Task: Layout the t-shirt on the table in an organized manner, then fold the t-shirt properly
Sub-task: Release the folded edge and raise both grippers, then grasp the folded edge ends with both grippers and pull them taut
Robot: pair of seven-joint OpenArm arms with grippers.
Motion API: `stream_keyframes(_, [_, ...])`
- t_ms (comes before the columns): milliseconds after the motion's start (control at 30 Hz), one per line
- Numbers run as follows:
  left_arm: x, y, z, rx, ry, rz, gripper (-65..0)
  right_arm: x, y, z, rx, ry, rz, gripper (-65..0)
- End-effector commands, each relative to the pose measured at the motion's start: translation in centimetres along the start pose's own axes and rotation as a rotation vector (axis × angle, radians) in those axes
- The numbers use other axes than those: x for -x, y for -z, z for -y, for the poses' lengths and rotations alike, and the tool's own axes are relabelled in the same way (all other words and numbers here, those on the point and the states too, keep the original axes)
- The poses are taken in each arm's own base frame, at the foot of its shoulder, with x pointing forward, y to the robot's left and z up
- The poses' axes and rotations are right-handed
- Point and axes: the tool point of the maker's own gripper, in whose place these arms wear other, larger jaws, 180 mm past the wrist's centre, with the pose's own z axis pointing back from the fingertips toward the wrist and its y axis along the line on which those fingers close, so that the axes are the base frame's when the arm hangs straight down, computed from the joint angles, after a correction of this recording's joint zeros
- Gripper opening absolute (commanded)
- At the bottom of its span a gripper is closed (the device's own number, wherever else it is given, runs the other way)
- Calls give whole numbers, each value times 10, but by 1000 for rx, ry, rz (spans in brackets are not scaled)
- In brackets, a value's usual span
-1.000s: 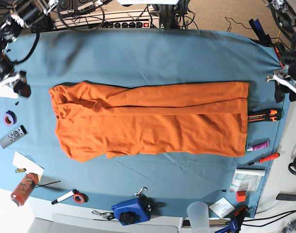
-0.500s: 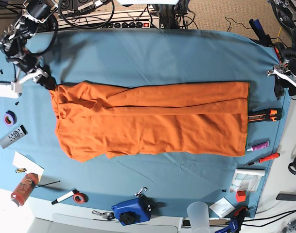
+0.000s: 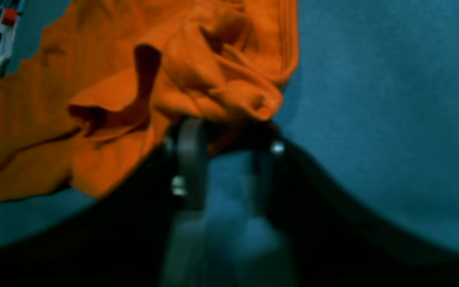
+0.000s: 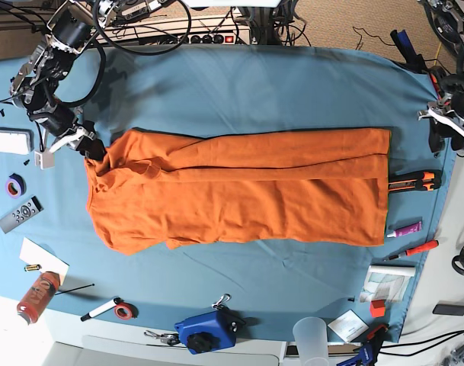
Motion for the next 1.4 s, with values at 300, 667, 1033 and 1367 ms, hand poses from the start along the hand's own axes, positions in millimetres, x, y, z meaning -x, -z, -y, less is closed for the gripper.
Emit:
stream_keyframes(300, [40,44,61,215,-70,-88,-379,-12,-4,4,20,-32,15,-650])
stream_keyframes(667, [64,72,67,220,-152,-172,-379,-5,-4,7,36,-38,-21,-650])
stream_keyframes(1033, [83,90,77,318,-292,-245,-650,-13,-7,3,10,-28,14,-650])
stream_keyframes(1367, [82,82,67,324,-336,-266,-650,-43,-40,27,49,-13,101,-650])
